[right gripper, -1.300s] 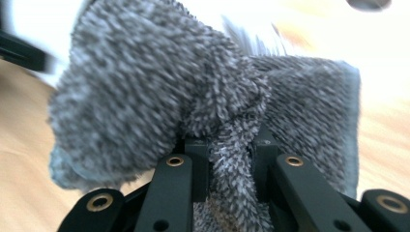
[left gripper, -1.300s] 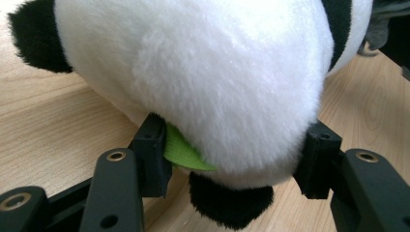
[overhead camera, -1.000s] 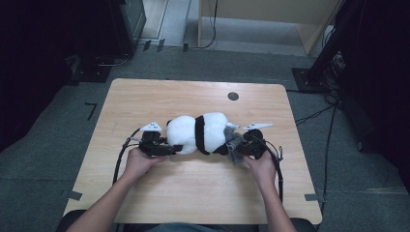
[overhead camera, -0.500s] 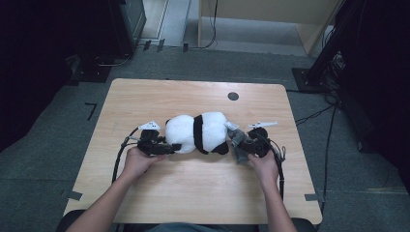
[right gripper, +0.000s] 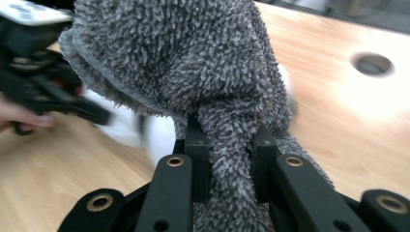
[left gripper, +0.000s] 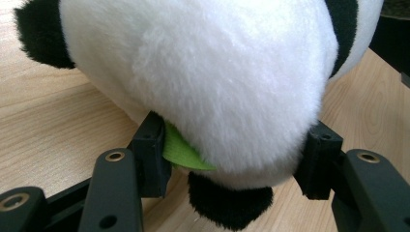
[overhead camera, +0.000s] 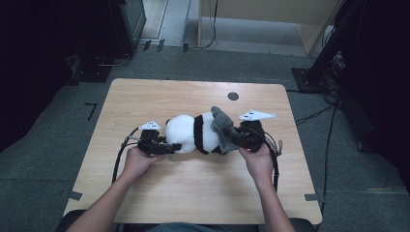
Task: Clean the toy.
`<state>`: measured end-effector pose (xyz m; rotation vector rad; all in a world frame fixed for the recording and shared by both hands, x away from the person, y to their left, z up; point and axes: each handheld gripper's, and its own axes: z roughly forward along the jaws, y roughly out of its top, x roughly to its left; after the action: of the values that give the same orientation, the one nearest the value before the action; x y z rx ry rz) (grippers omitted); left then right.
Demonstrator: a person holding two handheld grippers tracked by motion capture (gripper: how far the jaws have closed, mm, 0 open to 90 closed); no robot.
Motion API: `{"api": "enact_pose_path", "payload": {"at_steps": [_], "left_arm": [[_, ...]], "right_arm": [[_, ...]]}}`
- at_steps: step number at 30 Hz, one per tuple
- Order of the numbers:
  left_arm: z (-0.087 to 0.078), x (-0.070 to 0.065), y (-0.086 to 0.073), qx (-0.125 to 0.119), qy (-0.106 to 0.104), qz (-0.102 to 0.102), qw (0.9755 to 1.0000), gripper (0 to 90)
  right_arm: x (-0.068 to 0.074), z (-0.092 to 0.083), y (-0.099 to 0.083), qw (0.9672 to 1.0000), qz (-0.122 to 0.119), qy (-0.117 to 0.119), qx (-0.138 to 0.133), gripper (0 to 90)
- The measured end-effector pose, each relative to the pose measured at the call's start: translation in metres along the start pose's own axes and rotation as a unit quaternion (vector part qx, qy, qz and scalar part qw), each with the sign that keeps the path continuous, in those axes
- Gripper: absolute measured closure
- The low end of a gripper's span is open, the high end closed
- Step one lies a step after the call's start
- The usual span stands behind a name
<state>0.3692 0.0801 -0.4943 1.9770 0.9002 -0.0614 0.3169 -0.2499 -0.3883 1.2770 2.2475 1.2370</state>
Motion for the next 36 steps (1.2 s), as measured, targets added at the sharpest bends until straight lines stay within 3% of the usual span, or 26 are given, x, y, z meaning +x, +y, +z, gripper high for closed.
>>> {"api": "enact_pose_path", "payload": {"at_steps": [4,9,14,17,23,27,36], "left_arm": [[0.000,0.000,0.000,0.000,0.000,0.001,1.0000,41.8],[0.000,0.000,0.000,0.002,-0.002,-0.001,1.0000,41.9],[0.000,0.000,0.000,0.003,0.000,-0.002,1.0000,42.1],[0.000,0.000,-0.001,0.007,0.002,0.001,1.0000,42.3],[0.000,-0.001,0.000,0.009,0.003,0.004,0.9999,42.8],[0.000,-0.002,0.001,0.012,0.009,0.012,0.9998,43.3],[0.000,-0.002,0.000,0.014,0.009,0.016,0.9997,43.6]], "right_arm": [[0.025,0.024,0.012,0.9986,-0.042,0.020,0.027,77.3],[0.043,0.057,0.012,0.9946,-0.079,0.024,0.064,77.3],[0.061,0.080,-0.001,0.9868,-0.119,0.036,0.104,77.7],[0.065,0.087,-0.014,0.9823,-0.148,0.035,0.109,78.3],[0.053,0.087,-0.039,0.9781,-0.143,0.046,0.144,79.0],[0.041,0.084,-0.053,0.9748,-0.129,0.037,0.178,78.8],[0.021,0.074,-0.060,0.9734,-0.100,0.035,0.203,78.4]]}}
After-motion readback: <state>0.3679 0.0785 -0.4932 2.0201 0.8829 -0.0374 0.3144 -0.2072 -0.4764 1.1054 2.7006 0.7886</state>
